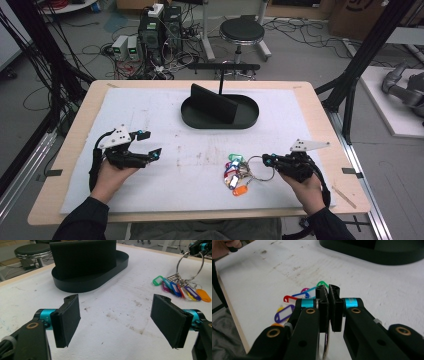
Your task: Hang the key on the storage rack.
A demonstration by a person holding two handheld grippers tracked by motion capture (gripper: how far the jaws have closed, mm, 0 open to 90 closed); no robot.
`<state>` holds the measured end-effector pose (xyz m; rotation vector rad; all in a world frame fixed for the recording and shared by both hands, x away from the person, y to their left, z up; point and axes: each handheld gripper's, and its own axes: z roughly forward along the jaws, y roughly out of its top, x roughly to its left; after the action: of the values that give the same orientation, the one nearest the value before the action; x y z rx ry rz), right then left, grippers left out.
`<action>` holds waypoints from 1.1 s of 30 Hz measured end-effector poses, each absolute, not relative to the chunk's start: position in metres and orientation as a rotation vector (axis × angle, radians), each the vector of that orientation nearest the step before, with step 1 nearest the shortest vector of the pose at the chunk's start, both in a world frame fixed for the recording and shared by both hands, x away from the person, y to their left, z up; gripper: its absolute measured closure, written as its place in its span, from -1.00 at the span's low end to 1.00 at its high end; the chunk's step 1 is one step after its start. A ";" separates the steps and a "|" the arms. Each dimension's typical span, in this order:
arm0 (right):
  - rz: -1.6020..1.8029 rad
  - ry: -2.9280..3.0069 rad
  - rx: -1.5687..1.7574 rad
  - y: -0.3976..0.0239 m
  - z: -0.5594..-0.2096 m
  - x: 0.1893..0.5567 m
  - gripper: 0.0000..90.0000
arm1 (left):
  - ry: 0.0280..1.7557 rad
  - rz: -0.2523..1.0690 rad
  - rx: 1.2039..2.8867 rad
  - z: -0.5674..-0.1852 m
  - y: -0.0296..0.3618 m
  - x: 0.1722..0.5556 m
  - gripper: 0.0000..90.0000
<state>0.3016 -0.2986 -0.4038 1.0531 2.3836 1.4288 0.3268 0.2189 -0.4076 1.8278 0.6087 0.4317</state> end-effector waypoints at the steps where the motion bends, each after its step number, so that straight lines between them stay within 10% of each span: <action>1: 1.425 2.387 1.042 -0.297 -0.402 0.302 0.96 | 0.607 0.432 1.827 -0.407 0.219 0.326 -0.47; 33: 1.488 2.291 0.834 -0.296 -0.329 0.363 0.96 | 0.589 0.442 1.795 -0.402 0.224 0.327 -0.47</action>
<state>0.3634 -0.2963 -0.3286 0.8343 2.2906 1.4882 0.3265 0.2242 -0.4022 1.7945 0.5887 0.4419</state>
